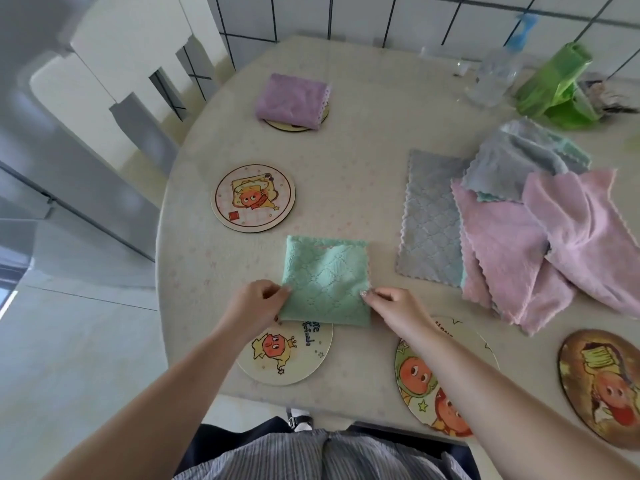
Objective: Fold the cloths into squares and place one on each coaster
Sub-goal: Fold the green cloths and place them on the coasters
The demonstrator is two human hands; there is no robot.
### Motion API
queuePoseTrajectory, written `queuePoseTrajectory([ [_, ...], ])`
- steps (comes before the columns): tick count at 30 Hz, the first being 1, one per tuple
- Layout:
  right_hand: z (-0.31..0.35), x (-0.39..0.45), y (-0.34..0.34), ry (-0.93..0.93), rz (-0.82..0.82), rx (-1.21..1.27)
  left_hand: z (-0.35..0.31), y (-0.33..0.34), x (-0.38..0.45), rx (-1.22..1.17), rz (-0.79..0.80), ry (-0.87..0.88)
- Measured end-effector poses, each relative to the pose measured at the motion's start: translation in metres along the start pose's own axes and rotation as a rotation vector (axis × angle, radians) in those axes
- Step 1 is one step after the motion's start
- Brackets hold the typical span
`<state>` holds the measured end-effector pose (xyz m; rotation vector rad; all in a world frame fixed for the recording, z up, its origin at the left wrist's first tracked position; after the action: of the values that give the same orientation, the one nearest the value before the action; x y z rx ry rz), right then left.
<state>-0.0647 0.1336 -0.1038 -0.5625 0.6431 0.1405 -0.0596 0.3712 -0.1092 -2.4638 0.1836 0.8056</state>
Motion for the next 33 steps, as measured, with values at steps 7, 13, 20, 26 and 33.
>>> queuePoseTrajectory([
  [7,0.009,0.002,0.003,-0.192,-0.120,0.123,-0.012,-0.003,-0.003,0.057,-0.156,0.337],
  [13,0.015,0.007,0.009,-0.466,-0.076,-0.159,-0.023,0.002,0.003,0.250,-0.125,0.490],
  [20,0.015,0.024,0.009,-0.408,-0.088,-0.186,-0.022,0.006,0.012,0.232,-0.222,0.438],
  [26,0.018,0.031,0.009,-0.424,-0.054,-0.234,-0.018,0.009,0.010,0.218,-0.265,0.405],
  [33,0.028,0.033,0.007,-0.396,-0.018,-0.313,-0.021,0.006,0.010,0.311,-0.227,0.329],
])
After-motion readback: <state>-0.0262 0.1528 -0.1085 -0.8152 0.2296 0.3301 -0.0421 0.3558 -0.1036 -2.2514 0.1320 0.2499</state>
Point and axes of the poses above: each hand's wrist, its own x-axis towards the middle knuckle, its own y-axis out of the palm, z = x × y, the point moved 5 cm from there along x, towards the middle knuckle
